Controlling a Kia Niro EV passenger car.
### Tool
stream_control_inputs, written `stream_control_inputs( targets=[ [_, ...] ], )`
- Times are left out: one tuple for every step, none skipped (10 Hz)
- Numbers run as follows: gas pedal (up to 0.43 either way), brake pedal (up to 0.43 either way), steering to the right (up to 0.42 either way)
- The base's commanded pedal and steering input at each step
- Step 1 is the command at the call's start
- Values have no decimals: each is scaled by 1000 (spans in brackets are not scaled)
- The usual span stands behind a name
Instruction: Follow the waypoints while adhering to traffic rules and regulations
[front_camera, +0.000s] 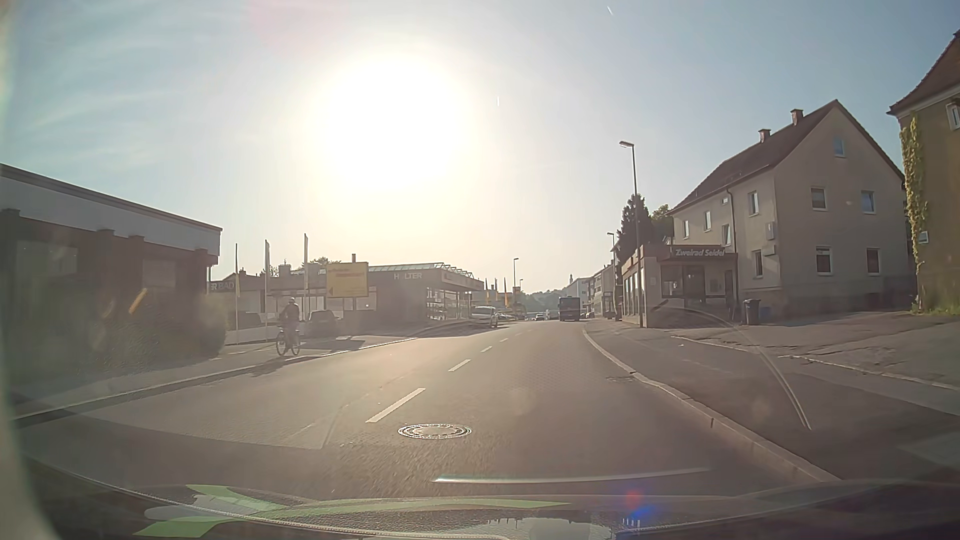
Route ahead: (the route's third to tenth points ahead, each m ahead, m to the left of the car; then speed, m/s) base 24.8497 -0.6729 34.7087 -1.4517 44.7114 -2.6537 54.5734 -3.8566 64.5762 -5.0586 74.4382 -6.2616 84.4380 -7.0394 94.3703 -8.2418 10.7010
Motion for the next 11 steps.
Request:
stream_control_inputs(
  targets=[
    [110, 0, 17],
    [110, 0, 17],
    [110, 0, 17],
    [110, 0, 17],
    [110, 0, 17],
    [110, 0, 16],
    [110, 0, 14],
    [98, 0, 12],
    [28, 0, 13],
    [8, 0, 13],
    [0, 0, 13]
  ],
)
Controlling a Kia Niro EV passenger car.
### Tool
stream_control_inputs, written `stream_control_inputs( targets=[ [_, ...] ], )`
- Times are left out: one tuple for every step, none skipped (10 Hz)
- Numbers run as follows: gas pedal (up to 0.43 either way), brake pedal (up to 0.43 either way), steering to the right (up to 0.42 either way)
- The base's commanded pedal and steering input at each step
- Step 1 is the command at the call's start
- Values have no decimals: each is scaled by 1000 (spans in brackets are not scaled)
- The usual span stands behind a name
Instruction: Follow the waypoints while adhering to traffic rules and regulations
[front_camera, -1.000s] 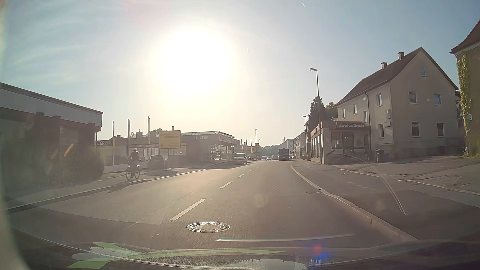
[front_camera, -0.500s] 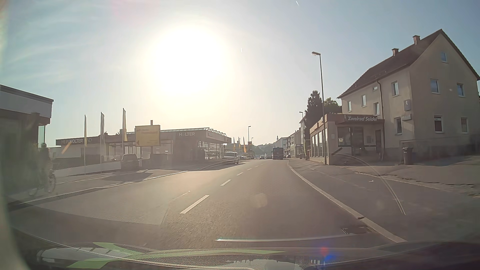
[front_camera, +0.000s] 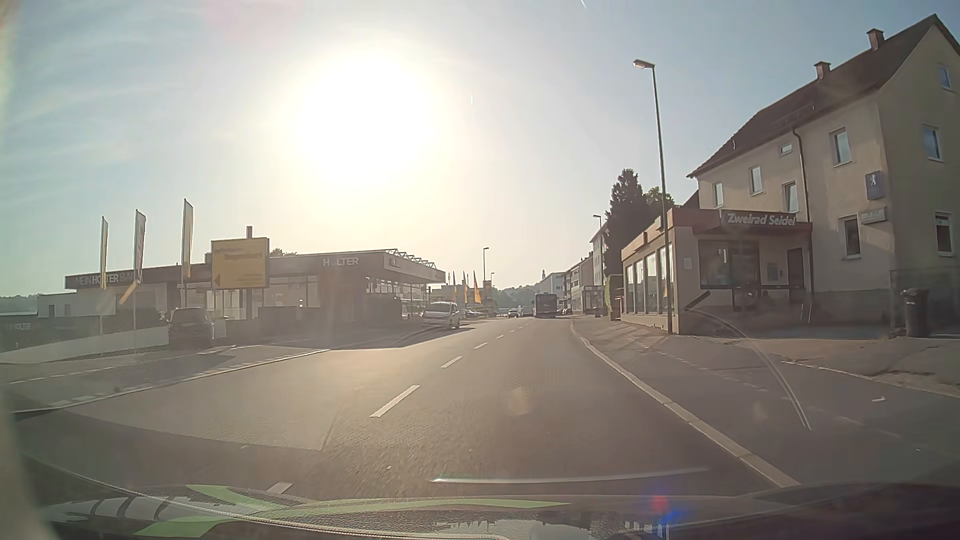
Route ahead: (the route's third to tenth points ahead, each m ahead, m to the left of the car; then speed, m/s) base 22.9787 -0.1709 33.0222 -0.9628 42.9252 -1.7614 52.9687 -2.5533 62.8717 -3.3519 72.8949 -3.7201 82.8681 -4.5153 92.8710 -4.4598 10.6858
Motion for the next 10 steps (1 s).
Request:
stream_control_inputs(
  targets=[
    [0, 0, 11],
    [0, 0, 11],
    [0, 0, 11],
    [0, 0, 9],
    [0, 0, 8],
    [0, 0, 8],
    [0, 0, 8],
    [0, 0, 8],
    [0, 0, 7],
    [0, 0, 8]
  ],
)
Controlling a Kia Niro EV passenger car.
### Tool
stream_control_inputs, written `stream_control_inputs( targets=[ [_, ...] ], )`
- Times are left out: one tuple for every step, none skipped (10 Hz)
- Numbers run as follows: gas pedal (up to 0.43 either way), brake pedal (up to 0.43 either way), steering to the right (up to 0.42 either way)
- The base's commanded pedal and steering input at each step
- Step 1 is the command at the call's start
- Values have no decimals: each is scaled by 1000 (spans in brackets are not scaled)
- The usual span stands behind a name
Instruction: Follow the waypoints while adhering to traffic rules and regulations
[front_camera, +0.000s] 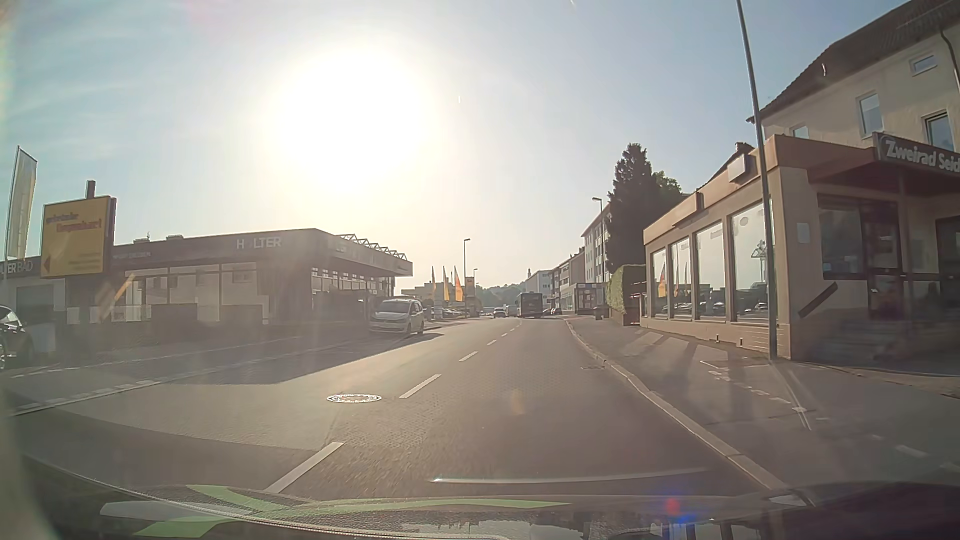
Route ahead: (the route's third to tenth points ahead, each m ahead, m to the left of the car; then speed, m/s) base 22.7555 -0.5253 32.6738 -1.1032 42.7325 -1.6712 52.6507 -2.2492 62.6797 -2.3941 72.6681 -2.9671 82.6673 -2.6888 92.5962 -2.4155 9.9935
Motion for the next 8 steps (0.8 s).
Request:
stream_control_inputs(
  targets=[
    [0, 0, 9],
    [0, 0, 9],
    [0, 0, 11],
    [0, 0, 14],
    [0, 0, 14],
    [0, 0, 14],
    [0, 0, 14],
    [0, 0, 14]
  ],
)
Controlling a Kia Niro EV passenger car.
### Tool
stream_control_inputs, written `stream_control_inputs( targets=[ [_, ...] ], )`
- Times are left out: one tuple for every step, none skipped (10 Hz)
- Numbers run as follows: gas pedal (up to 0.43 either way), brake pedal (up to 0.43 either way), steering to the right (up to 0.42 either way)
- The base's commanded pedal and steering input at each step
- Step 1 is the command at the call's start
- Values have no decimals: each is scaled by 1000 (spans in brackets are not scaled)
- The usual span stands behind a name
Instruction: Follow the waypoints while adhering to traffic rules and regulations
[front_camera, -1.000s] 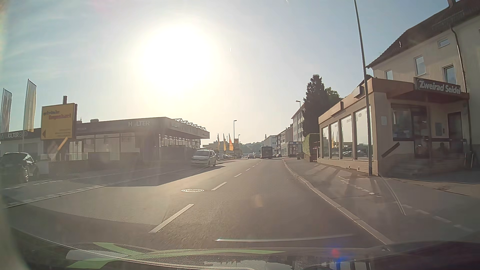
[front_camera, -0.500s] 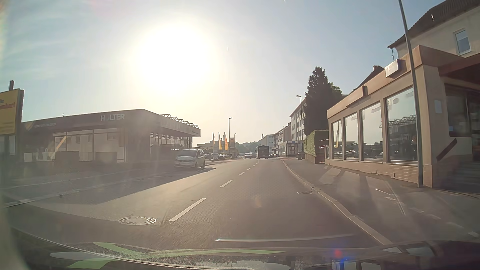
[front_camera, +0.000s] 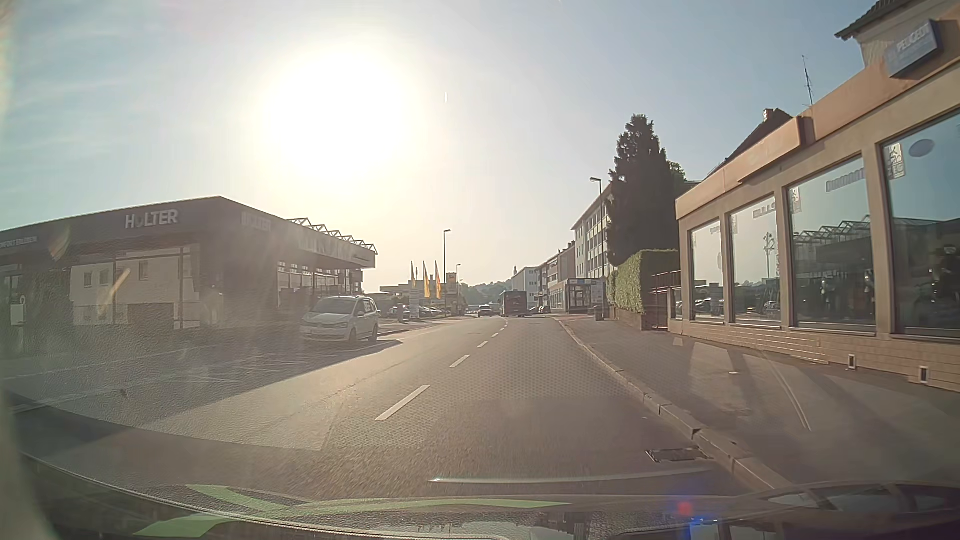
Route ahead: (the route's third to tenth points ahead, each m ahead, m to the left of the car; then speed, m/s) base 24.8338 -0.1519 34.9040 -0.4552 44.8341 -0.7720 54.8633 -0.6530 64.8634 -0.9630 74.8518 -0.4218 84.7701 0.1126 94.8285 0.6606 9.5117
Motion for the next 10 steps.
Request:
stream_control_inputs(
  targets=[
    [20, 0, 13],
    [28, 0, 11],
    [28, 0, 10],
    [39, 0, 10],
    [39, 0, 9],
    [47, 0, 9],
    [47, 0, 7],
    [59, 0, 7],
    [67, 0, 7],
    [79, 0, 7]
  ],
)
